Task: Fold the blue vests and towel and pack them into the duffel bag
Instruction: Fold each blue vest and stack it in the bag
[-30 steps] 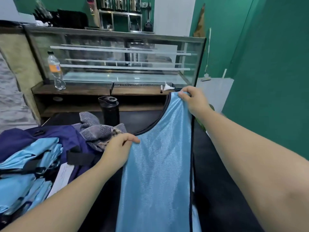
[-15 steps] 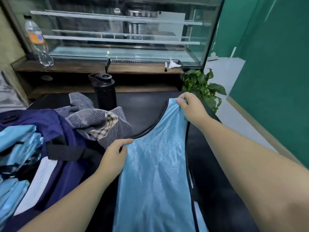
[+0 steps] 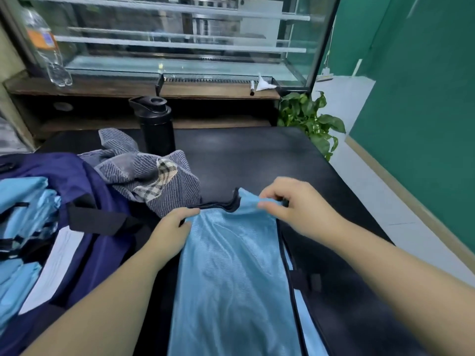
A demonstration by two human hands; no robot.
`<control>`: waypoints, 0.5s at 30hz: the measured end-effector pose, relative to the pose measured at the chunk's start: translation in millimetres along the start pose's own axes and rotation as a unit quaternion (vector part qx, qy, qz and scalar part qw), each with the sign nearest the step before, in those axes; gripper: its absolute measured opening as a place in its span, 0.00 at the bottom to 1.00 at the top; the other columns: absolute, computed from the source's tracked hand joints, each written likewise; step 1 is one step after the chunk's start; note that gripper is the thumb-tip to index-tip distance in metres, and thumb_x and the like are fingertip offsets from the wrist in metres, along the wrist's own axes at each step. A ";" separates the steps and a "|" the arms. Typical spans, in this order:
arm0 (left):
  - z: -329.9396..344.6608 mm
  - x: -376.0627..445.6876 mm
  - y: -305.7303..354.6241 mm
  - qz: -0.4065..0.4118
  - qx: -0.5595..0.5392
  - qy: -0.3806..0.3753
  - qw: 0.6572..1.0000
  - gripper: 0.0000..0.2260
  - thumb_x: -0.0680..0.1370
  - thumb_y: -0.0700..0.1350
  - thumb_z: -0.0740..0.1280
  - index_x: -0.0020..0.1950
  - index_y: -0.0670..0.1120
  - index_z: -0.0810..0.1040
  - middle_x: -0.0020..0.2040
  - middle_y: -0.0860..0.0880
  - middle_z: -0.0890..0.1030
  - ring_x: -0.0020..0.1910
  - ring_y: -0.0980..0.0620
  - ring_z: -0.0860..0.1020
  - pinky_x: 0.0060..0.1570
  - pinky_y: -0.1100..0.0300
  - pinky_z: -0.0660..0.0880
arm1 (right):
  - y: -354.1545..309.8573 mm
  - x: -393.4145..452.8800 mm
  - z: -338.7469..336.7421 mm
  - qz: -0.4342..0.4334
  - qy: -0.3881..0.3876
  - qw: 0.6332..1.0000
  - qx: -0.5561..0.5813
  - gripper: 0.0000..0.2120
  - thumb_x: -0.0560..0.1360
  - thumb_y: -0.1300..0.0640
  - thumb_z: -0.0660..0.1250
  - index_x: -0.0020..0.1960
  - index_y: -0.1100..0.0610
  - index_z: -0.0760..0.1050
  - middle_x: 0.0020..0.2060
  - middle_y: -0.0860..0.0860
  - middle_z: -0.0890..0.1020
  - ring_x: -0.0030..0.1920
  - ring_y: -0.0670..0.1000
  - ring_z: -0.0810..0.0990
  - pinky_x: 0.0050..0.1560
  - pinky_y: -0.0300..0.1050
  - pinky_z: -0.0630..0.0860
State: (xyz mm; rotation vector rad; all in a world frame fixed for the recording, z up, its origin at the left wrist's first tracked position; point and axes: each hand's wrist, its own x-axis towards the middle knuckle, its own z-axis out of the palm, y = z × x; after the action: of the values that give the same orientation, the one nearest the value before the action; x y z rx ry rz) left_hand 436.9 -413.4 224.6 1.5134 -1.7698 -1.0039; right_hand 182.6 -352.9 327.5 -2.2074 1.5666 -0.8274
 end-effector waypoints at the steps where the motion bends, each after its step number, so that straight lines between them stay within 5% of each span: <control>1: 0.8 -0.3 -0.2 -0.001 0.004 -0.001 1.000 0.15 0.79 0.34 0.60 0.63 0.46 0.77 0.60 0.54 0.73 0.60 0.58 0.70 0.60 0.68 0.61 | -1.5 -8.8 5.3 -0.020 -0.015 1.000 -0.013 0.04 0.75 0.52 0.70 0.41 0.49 0.79 0.35 0.43 0.76 0.39 0.41 0.73 0.42 0.31 0.68; 5: 0.3 -0.9 -1.3 -0.001 -0.009 -0.003 1.000 0.16 0.79 0.33 0.60 0.64 0.46 0.77 0.62 0.54 0.73 0.55 0.62 0.72 0.54 0.73 0.63 | -1.6 -39.2 31.0 -0.059 -0.110 0.990 -0.070 0.11 0.74 0.45 0.64 0.48 0.49 0.81 0.40 0.43 0.79 0.42 0.43 0.74 0.49 0.42 0.72; 9: -0.7 1.2 -5.4 0.006 0.005 -0.001 1.000 0.17 0.79 0.34 0.61 0.64 0.47 0.76 0.61 0.54 0.73 0.45 0.64 0.73 0.41 0.81 0.65 | 9.6 -59.0 32.6 0.006 -0.074 0.997 -0.033 0.08 0.77 0.51 0.64 0.52 0.49 0.80 0.41 0.38 0.77 0.45 0.39 0.73 0.53 0.32 0.68; 12: -0.5 1.3 -6.0 0.011 0.016 -0.004 1.000 0.17 0.79 0.35 0.61 0.64 0.48 0.76 0.60 0.54 0.73 0.47 0.62 0.73 0.45 0.77 0.66 | 33.2 -72.6 19.1 0.154 -0.013 0.987 0.034 0.14 0.78 0.65 0.61 0.49 0.47 0.77 0.45 0.40 0.80 0.49 0.40 0.76 0.50 0.27 0.67; 15: 1.6 1.3 -8.0 0.034 0.061 -0.012 0.997 0.17 0.78 0.34 0.62 0.66 0.46 0.75 0.60 0.52 0.72 0.57 0.54 0.73 0.57 0.67 0.64 | 51.0 -89.4 12.5 0.226 -0.110 0.967 0.048 0.25 0.73 0.74 0.55 0.48 0.44 0.74 0.47 0.41 0.80 0.52 0.44 0.77 0.53 0.27 0.69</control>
State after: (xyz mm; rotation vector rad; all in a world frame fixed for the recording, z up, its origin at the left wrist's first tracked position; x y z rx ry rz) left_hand 439.7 -414.9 217.0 1.5091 -1.9171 -0.8985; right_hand 130.9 -288.6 264.8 -1.7036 1.7721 -0.4915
